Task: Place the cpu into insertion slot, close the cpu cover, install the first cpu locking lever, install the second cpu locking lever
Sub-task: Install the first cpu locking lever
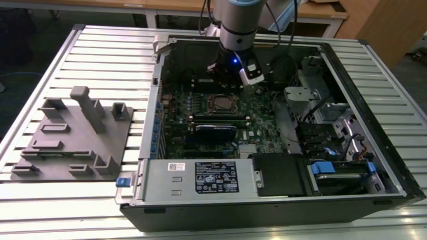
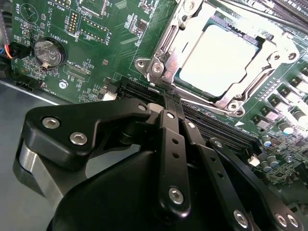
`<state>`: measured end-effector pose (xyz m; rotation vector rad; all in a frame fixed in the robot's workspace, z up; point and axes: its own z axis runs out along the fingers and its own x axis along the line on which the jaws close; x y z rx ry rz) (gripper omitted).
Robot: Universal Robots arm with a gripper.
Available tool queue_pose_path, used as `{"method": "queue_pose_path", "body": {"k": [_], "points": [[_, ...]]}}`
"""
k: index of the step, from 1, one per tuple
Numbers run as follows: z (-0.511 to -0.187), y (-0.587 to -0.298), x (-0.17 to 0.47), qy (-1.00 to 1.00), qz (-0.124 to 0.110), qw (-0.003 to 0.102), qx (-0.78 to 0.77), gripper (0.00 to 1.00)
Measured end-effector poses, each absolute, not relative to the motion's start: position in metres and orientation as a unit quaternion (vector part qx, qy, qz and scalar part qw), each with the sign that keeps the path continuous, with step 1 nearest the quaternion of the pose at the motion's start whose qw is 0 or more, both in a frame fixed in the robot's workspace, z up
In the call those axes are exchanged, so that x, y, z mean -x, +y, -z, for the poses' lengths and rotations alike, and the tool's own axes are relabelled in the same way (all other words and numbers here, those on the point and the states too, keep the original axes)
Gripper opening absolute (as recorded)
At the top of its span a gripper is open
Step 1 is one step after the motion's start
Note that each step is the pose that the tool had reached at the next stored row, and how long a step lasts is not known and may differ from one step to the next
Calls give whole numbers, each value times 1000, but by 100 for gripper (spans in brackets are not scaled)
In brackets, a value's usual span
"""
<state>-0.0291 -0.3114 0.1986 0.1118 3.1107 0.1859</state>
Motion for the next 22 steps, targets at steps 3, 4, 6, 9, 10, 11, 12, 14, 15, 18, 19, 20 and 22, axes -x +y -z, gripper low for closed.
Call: {"method": "queue_pose_path", "body": {"k": [3, 4, 6, 9, 10, 11, 12, 14, 15, 18, 19, 20, 22], "points": [[-198, -311, 29, 998, -59, 12, -36, 11], [-198, -311, 29, 998, -60, 12, -36, 11], [-198, -311, 29, 998, -60, 12, -36, 11], [-199, -311, 29, 998, -60, 12, -36, 11], [-199, -311, 29, 998, -60, 12, -36, 11], [-199, -311, 29, 998, -60, 11, -36, 11], [-199, -311, 29, 997, -60, 12, -36, 11], [-200, -311, 29, 997, -60, 12, -36, 11], [-200, -311, 29, 998, -60, 11, -36, 11], [-201, -311, 29, 997, -60, 12, -36, 11], [-201, -311, 29, 997, -60, 12, -36, 11], [-201, -311, 29, 997, -60, 12, -36, 11], [-201, -311, 28, 997, -60, 11, -36, 11]]}}
